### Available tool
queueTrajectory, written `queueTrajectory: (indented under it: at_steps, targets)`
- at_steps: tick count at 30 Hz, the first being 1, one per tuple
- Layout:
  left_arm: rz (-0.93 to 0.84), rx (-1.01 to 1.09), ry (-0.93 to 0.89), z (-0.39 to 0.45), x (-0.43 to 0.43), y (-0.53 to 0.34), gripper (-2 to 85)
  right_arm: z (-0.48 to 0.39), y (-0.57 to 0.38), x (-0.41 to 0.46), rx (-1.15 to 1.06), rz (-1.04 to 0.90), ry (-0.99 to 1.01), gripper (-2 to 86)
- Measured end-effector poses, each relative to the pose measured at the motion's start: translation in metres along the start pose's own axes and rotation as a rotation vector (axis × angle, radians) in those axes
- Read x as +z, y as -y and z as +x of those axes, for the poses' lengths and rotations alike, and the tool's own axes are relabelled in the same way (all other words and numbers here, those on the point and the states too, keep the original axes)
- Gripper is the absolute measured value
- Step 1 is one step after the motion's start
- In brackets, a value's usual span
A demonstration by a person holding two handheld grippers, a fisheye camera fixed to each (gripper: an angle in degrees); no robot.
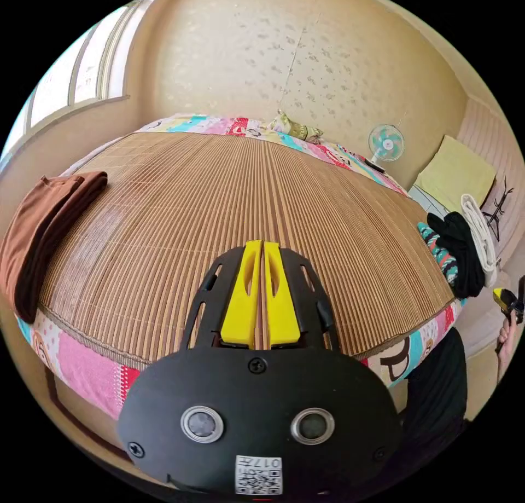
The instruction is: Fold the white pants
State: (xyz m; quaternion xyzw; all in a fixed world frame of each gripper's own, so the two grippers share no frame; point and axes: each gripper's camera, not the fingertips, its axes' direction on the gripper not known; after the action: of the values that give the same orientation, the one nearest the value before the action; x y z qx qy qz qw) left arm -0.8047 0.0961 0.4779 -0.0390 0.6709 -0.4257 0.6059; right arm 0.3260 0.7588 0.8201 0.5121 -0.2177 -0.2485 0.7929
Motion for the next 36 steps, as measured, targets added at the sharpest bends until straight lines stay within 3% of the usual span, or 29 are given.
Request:
queueTrajectory:
  at_steps: [2, 11, 15, 17, 23, 25, 28, 31, 36]
  targets:
    - [-0.154, 0.002, -0.040, 0.003, 0.041, 0.001, -1.0, 0.014, -0.002, -0.031, 0.050, 0.059, 0.012, 0.5]
    - [-0.116, 0.085, 0.114, 0.043, 0.090, -0.023, -1.0, 0.021, 0.032, -0.124, 0.073, 0.209, -0.027, 1.5]
    - [-0.110, 0.098, 0.137, 0.047, 0.105, -0.031, -1.0, 0.004, 0.059, -0.206, 0.068, 0.491, -0.241, 4.5]
    - [-0.104, 0.103, 0.145, 0.047, 0.113, -0.036, -1.0, -0.002, 0.079, -0.225, 0.069, 0.535, -0.352, 7.1]
    - [-0.095, 0.126, 0.181, 0.046, 0.132, -0.049, -1.0, 0.028, 0.190, -0.188, 0.110, 0.282, -0.528, 12.5]
    - [-0.095, 0.125, 0.180, 0.043, 0.136, -0.051, -1.0, 0.057, 0.241, -0.141, 0.187, 0.022, -0.511, 9.5]
    - [-0.096, 0.104, 0.138, 0.029, 0.141, -0.055, -1.0, 0.057, 0.288, -0.122, 0.305, -0.087, -0.466, 5.8]
    - [-0.097, 0.077, 0.085, 0.012, 0.145, -0.058, -1.0, -0.015, 0.318, -0.125, 0.108, 0.024, -0.394, 4.2]
    - [-0.099, 0.044, 0.019, -0.012, 0.150, -0.063, -1.0, -0.156, 0.338, -0.095, -0.164, 0.075, -0.505, 3.5]
